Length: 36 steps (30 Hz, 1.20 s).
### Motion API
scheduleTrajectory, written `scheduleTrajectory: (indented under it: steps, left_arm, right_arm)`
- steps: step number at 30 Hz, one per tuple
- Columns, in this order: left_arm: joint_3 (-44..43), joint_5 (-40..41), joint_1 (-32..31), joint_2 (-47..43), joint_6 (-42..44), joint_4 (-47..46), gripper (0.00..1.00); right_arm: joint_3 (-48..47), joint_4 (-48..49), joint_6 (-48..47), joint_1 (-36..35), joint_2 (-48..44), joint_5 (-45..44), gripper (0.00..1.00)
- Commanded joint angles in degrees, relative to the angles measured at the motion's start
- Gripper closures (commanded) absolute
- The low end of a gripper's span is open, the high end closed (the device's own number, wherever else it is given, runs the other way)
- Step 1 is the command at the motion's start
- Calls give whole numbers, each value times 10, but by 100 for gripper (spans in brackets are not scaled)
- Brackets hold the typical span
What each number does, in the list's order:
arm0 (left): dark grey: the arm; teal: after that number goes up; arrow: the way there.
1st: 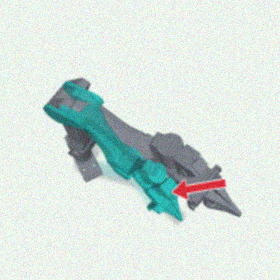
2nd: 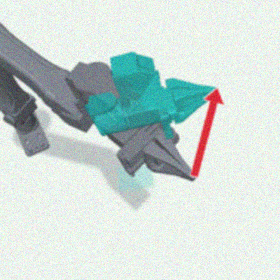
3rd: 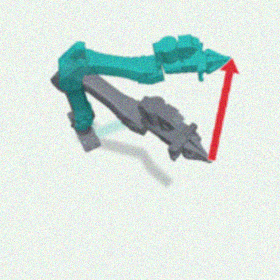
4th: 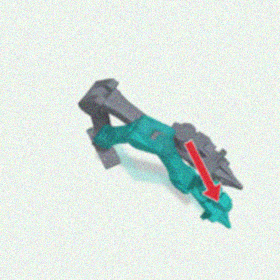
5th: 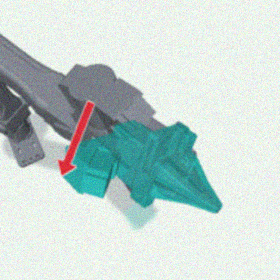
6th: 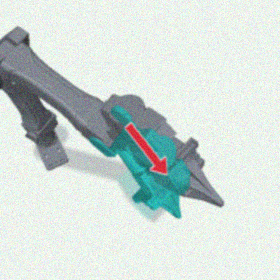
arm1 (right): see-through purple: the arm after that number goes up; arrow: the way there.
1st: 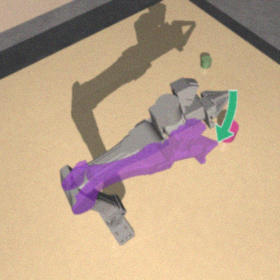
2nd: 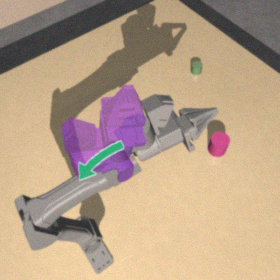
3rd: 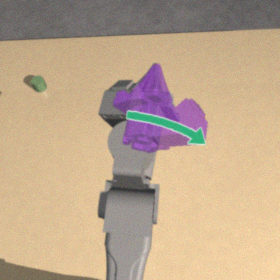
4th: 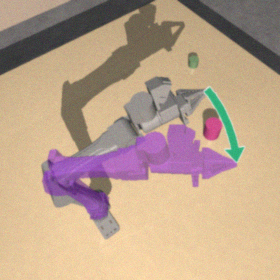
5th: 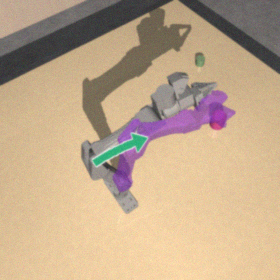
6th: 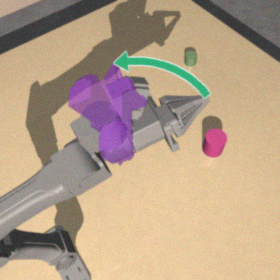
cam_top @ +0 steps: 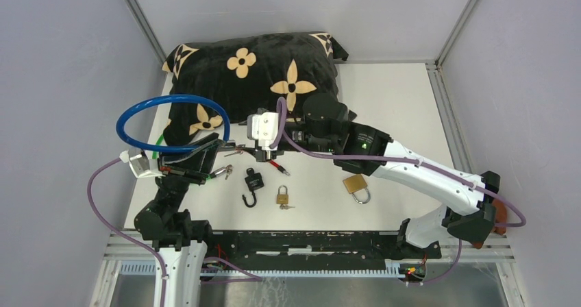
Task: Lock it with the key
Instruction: Lock the lock.
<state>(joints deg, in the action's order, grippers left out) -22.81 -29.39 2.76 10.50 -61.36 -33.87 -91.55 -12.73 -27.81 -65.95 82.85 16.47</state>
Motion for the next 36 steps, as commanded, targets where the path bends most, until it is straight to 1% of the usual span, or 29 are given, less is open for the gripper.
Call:
scheduleTrajectory:
  steps: [1, 6, 8, 9, 11, 15, 18, 22, 26, 31, 33, 36]
  left_arm:
    - [-8, -2, 0, 3, 4, -23, 98]
    - [-8, -2, 1, 2, 4, -23, 98]
    - [-7, -3, 1, 2, 4, -23, 98]
    - [-7, -2, 0, 2, 4, -23, 98]
    - [-7, -2, 0, 1, 4, -23, 98]
    - [-7, -3, 0, 0, 4, -23, 98]
    - [-4, -3, 1, 0, 5, -23, 98]
    - [-2, -1, 0, 0, 8, -21, 98]
    - [-9, 10, 1, -6, 37, -27, 98]
    - [-17, 17, 1, -13, 72, -63, 98]
    - [-13, 17, 1, -14, 82, -64, 98]
    - [0, 23, 1, -13, 86, -50, 98]
  right_arm:
    - [-37, -75, 21, -2, 26, 5, 44]
    - [-61, -94, 21, -2, 46, 19, 44]
    - [-64, -93, 24, -2, 52, 9, 47]
    - [-64, -90, 25, -2, 54, 3, 50]
    - [-66, -88, 29, -2, 59, -5, 61]
    - [-67, -78, 35, -2, 63, 1, 87]
    - [-48, -47, 45, -2, 55, 11, 100]
    - [-8, 3, 52, -4, 42, -9, 100]
    - [63, 30, 22, 8, 11, -52, 100]
    - [211, 66, 48, 93, -59, -65, 100]
    - [267, 87, 73, 132, -90, -44, 100]
    - [331, 118, 104, 167, -129, -3, 100]
